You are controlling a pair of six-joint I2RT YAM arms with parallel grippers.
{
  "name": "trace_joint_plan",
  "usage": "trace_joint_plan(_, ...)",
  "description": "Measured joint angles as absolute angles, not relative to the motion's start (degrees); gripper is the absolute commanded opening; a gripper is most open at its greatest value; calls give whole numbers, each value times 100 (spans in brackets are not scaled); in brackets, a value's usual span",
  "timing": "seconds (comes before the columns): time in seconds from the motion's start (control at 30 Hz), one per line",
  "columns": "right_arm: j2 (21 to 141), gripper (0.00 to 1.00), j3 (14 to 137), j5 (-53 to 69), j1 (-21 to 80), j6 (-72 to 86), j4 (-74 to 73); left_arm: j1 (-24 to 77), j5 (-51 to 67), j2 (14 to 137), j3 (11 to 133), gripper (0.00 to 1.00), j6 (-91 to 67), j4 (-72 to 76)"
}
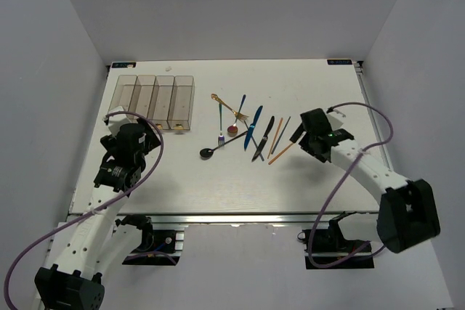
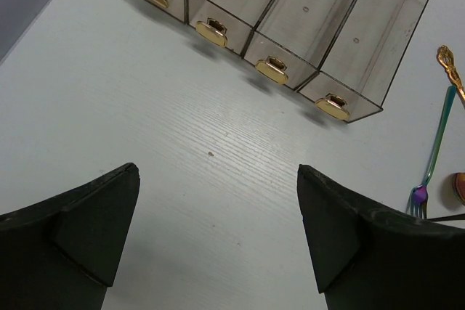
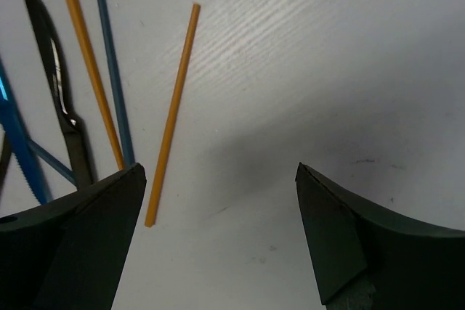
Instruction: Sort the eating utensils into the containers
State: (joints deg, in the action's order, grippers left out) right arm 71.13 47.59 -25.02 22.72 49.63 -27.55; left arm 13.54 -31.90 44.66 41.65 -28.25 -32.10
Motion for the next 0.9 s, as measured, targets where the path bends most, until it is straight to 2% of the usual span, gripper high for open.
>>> trace_joint_plan(0.17,8040,87,5026,-2742,2808,5542,-3015,1374,-3114,4482,4165,98,-2805,-3208)
trace_joint_plan(0.47,9542,75,6281,-3179,3247,6462,-3603,1374,-3041,4517,4165,98,-2786,-3186)
trace_joint_plan(0.7,9977,66,6309,-3221,3354,6890,-3894,1391,-3030,4534,4165,98,-2783,-3168)
trace_joint_plan(0.9,9981,65,5942,-3164,3354,6956,-3479,1400,-2998,4547,4165,98,-2779,-3168)
